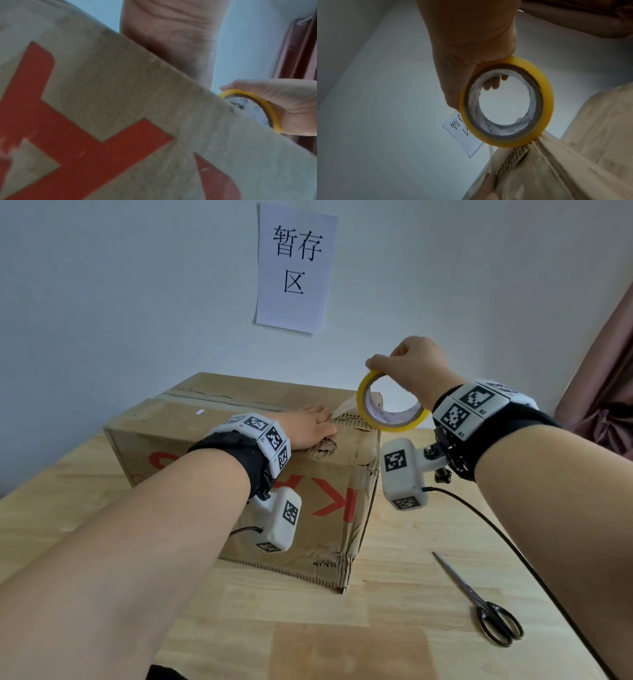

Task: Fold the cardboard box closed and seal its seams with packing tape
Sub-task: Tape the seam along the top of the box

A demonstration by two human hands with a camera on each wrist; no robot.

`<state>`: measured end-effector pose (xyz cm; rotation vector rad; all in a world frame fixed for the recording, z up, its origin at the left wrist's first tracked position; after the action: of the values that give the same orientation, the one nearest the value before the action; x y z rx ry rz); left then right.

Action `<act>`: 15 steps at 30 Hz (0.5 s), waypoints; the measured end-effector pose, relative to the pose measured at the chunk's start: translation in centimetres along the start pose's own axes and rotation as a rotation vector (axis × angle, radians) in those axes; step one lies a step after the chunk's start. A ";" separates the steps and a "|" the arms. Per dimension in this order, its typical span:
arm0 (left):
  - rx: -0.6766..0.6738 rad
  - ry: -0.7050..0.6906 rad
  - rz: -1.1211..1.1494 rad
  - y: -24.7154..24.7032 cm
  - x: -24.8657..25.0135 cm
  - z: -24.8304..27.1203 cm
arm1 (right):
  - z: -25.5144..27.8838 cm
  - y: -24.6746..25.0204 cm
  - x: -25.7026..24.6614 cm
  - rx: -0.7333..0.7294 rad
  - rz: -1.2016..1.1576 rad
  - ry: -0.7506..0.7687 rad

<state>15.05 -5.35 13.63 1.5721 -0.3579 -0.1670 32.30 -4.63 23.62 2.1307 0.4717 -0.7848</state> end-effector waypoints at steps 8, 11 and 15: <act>-0.044 0.016 -0.074 0.0 1.2 -0.7 | 1.4 -0.9 0.5 0.134 0.003 0.099; -0.043 0.010 -0.085 0.0 1.5 -0.9 | 1.2 -1.5 0.3 0.106 0.032 0.097; 0.004 -0.028 0.002 0.0 0.5 -0.4 | 0.7 -1.7 0.3 0.091 0.042 0.052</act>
<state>15.62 -5.15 13.73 1.5747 -0.3818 -0.1875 31.28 -4.12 22.15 2.2423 0.4242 -0.7407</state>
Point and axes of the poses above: each hand's wrist, its own z-axis away from the middle knuckle, its own y-axis out of the back of the hand, x = y × z, the point moved 9 cm from there along -z, towards the middle knuckle, and after that the axes turned 15 degrees about x, right-handed, at the moved point
